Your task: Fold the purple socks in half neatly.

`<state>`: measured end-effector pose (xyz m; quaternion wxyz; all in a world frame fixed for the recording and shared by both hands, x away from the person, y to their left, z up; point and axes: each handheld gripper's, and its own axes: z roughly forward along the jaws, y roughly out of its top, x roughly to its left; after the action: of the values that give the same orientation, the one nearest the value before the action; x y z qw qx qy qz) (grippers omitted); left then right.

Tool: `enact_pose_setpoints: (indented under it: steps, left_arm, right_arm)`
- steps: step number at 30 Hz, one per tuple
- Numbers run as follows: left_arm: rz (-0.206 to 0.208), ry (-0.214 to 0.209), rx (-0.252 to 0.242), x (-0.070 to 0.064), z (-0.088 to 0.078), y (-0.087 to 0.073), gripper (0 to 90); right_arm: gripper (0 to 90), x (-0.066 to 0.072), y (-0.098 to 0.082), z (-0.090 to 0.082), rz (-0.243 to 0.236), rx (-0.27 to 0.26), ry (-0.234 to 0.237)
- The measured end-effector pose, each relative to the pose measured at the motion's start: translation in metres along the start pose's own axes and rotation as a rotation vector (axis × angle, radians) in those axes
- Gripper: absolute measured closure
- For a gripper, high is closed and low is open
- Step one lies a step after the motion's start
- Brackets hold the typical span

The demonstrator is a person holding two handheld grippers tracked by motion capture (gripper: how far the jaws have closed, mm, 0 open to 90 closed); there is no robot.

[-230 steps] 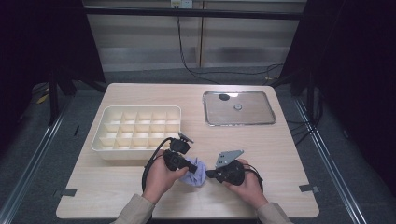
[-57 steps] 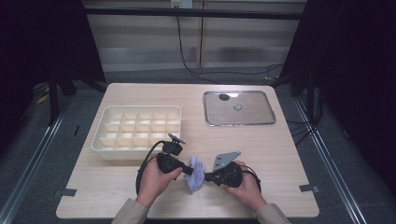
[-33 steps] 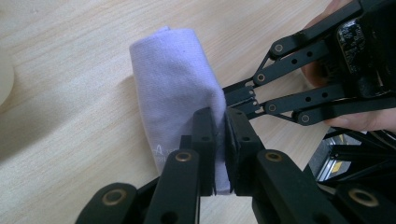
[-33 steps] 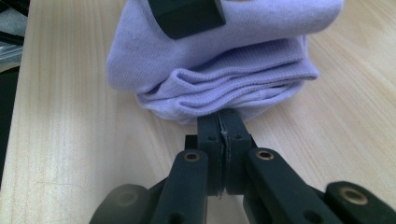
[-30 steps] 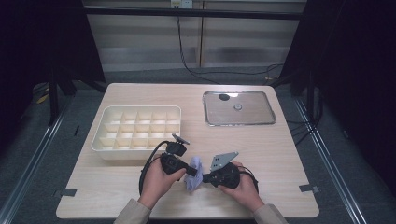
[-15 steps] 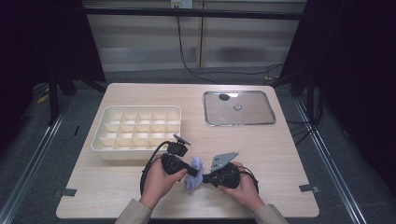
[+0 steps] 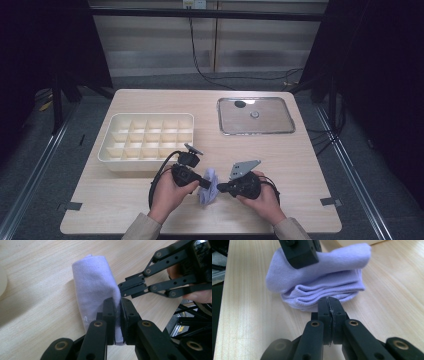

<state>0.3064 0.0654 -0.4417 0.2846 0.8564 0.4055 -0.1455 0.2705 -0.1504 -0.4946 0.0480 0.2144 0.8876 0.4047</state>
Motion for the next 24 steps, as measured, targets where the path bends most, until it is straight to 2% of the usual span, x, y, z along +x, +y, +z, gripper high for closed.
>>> enact_pose_setpoints:
  steps: [1, 5, 7, 12, 14, 17, 24]
  left_arm:
    - [-0.010, -0.001, -0.010, -0.001, 0.000, 0.000, 83.4]
    - [0.002, 0.003, 0.000, -0.001, 0.001, 0.001, 83.4]
    - [-0.007, 0.003, -0.012, -0.003, 0.002, 0.001, 83.2]
    - [0.013, 0.003, -0.002, -0.004, 0.003, 0.001, 82.8]
    - [0.002, 0.006, -0.009, -0.005, 0.006, 0.001, 82.6]
    - [0.011, 0.016, 0.008, -0.004, 0.010, 0.001, 82.1]
    - [0.015, 0.026, 0.003, -0.004, 0.014, 0.000, 80.8]
  right_arm:
    - [89.2, 0.001, 0.000, 0.001, 0.003, -0.002, 0.001]
    - [89.2, 0.003, 0.001, 0.004, -0.003, 0.010, 0.010]
    - [89.2, 0.006, 0.002, 0.007, -0.006, 0.016, 0.014]
    - [89.2, 0.009, 0.002, 0.010, -0.021, 0.026, 0.019]
    - [89.2, 0.009, 0.003, 0.011, -0.021, 0.025, 0.025]
    - [89.2, 0.009, 0.002, 0.011, -0.036, 0.034, 0.024]
    - [89.2, 0.006, 0.000, 0.004, -0.014, 0.023, 0.005]
